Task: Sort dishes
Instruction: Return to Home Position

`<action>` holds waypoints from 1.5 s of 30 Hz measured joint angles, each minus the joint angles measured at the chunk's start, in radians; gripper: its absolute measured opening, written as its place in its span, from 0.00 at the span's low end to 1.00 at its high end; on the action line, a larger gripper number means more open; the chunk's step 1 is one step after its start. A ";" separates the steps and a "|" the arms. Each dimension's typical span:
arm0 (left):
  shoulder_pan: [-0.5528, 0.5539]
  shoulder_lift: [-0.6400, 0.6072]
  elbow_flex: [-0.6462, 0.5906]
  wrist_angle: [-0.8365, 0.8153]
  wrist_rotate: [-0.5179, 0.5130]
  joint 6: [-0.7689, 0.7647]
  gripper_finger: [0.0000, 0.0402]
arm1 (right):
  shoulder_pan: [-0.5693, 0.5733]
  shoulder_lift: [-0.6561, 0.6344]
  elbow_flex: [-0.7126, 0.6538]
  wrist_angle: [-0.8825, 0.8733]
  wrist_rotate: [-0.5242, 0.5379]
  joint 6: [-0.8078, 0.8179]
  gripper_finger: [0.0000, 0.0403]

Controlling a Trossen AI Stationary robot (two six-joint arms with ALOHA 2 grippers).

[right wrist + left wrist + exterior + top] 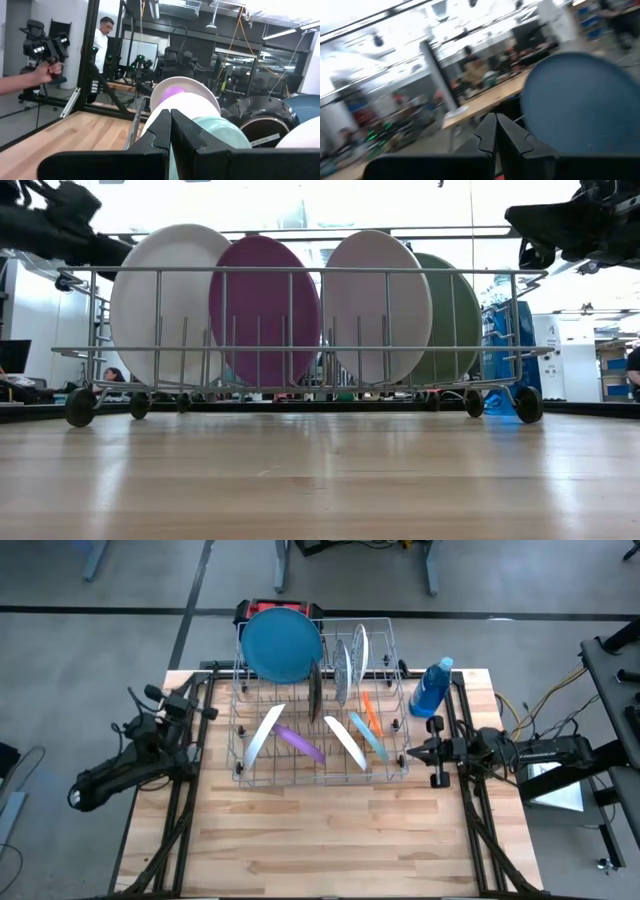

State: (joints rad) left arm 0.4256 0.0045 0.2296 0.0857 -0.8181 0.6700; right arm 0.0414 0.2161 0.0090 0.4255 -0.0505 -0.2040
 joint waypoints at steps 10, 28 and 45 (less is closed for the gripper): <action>0.183 0.107 -0.219 0.524 0.046 0.243 0.00 | 0.000 0.008 0.000 -0.002 -0.001 0.018 0.00; 0.657 0.527 -0.087 0.501 0.298 -0.033 0.00 | 0.000 0.007 0.001 -0.018 -0.003 0.018 0.00; 0.655 0.533 -0.080 0.500 0.242 -0.131 0.00 | 0.000 0.009 0.001 -0.032 -0.002 0.172 0.00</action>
State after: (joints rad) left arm 1.0809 0.5373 0.1493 0.5861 -0.5766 0.5394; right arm 0.0414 0.2249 0.0097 0.3936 -0.0529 -0.0323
